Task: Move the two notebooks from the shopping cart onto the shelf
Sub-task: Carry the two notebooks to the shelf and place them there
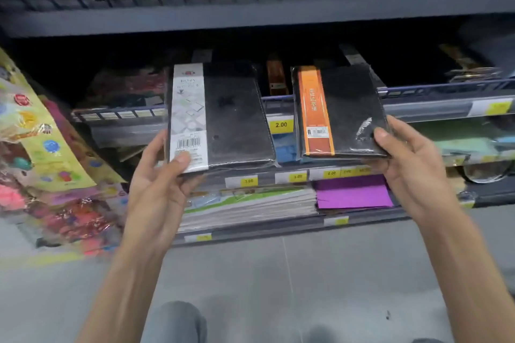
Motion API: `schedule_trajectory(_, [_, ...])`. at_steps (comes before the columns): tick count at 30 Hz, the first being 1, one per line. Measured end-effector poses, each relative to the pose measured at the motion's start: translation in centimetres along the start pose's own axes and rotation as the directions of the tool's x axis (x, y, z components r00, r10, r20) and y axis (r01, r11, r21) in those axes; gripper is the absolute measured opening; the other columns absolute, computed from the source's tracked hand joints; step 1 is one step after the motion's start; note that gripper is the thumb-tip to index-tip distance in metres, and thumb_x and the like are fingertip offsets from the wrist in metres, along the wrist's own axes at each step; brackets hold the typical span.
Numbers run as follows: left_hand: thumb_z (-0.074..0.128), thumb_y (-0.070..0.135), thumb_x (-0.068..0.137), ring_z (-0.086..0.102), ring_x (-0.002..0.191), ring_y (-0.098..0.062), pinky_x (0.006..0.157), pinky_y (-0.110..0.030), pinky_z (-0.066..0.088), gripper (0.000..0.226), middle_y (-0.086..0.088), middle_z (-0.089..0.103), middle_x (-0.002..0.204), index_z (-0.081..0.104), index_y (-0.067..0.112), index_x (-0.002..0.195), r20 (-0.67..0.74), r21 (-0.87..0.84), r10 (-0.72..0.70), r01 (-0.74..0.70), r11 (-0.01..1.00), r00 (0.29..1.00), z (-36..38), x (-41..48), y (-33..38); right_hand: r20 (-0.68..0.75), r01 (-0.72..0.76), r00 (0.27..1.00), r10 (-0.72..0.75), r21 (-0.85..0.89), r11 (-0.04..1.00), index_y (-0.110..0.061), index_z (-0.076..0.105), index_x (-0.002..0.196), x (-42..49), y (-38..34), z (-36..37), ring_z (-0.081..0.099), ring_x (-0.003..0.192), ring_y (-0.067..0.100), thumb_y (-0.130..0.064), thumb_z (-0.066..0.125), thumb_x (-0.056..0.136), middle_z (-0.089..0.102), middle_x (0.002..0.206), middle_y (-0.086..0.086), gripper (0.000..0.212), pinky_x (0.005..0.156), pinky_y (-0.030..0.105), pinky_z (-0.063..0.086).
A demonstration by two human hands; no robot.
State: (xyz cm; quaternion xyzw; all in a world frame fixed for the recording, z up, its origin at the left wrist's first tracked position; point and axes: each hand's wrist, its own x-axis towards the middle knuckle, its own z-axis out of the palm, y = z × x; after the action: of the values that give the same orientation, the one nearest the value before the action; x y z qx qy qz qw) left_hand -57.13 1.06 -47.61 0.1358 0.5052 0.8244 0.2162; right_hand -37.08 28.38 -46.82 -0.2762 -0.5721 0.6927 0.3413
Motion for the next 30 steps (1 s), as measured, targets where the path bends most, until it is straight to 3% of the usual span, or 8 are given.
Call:
schedule_trajectory(3, [0.059,0.003,0.091,0.07,0.102,-0.019,0.075,-0.027,0.06,0.054,-0.008,0.068,0.128,0.049,0.011,0.144,-0.01,-0.013,0.049,-0.049,0.999,0.999,0.2,1.3,-1.3,0.007,0.043,0.999,-0.043,0.024,0.999,-0.003,0.059,0.132,1.4,1.0,-0.1,0.072,0.093,0.015,-0.007,0.056,0.099,0.076,0.108,0.004,0.033,0.071,0.025,0.06])
schedule_trajectory(7, [0.058,0.001,0.094,0.073,0.094,-0.016,0.071,-0.025,0.06,0.052,-0.003,0.076,0.111,0.047,0.008,0.144,-0.016,-0.021,0.085,-0.085,0.996,0.996,1.0,2.9,-2.0,0.004,0.064,0.998,-0.064,0.062,0.996,-0.001,0.058,0.132,3.2,1.6,-0.3,0.072,0.097,0.02,-0.007,0.06,0.097,0.075,0.109,0.008,0.036,0.073,0.031,0.062])
schedule_trajectory(11, [0.064,0.007,0.089,0.072,0.097,-0.018,0.071,-0.024,0.059,0.059,-0.005,0.075,0.114,0.045,0.007,0.146,-0.03,-0.039,0.087,-0.088,0.995,0.996,1.2,4.2,-2.0,0.004,0.077,0.997,-0.077,0.051,0.996,-0.004,0.064,0.122,4.3,1.5,-0.9,0.073,0.087,0.014,-0.007,0.061,0.097,0.077,0.098,0.003,0.026,0.063,0.025,0.06])
schedule_trajectory(13, [0.062,0.006,0.092,0.073,0.094,-0.015,0.07,-0.022,0.059,0.053,-0.004,0.076,0.111,0.048,0.006,0.143,-0.035,-0.028,0.083,-0.084,0.996,0.996,1.3,4.6,-2.0,0.012,0.076,0.997,-0.077,0.06,0.995,-0.006,0.066,0.118,4.6,1.4,-1.0,0.073,0.086,0.015,-0.007,0.061,0.097,0.077,0.097,0.004,0.022,0.064,0.025,0.06])
schedule_trajectory(19, [0.059,0.006,0.097,0.074,0.089,-0.011,0.069,-0.02,0.058,0.024,-0.004,0.074,0.109,0.061,0.01,0.12,-0.077,-0.001,0.087,-0.087,0.996,0.993,1.2,5.4,-1.4,0.063,0.048,0.997,-0.053,0.077,0.996,0.0,0.06,0.129,5.5,0.8,0.6,0.072,0.092,0.019,-0.01,0.064,0.096,0.074,0.112,0.013,0.035,0.071,0.026,0.06])
schedule_trajectory(23, [0.059,0.008,0.097,0.074,0.091,-0.011,0.073,-0.023,0.059,0.013,0.002,0.078,0.097,0.063,0.011,0.109,-0.065,0.013,0.091,-0.09,0.996,0.994,1.0,6.1,-0.9,0.085,0.041,0.995,-0.046,0.058,0.997,-0.007,0.068,0.114,5.8,0.2,2.4,0.072,0.087,0.017,-0.01,0.062,0.097,0.076,0.107,0.009,0.018,0.068,0.023,0.059])
schedule_trajectory(26, [0.059,0.012,0.098,0.074,0.097,-0.01,0.078,-0.026,0.06,0.016,0.005,0.078,0.1,0.063,0.011,0.114,-0.036,0.034,0.103,-0.102,0.994,0.994,0.8,6.4,-0.7,0.094,0.042,0.994,-0.048,0.063,0.997,-0.007,0.068,0.112,6.0,0.3,3.0,0.073,0.085,0.015,-0.011,0.062,0.098,0.076,0.105,0.009,0.016,0.069,0.023,0.06])
schedule_trajectory(30, [0.065,0.018,0.092,0.073,0.099,-0.012,0.079,-0.027,0.059,0.04,0.002,0.077,0.105,0.057,0.004,0.129,-0.021,0.008,0.112,-0.112,0.994,0.993,0.6,6.6,-0.8,0.057,0.008,0.998,-0.014,0.103,0.995,0.003,0.055,0.133,6.6,0.9,3.5,0.075,0.087,0.022,-0.014,0.068,0.095,0.07,0.12,0.014,0.044,0.074,0.027,0.06])
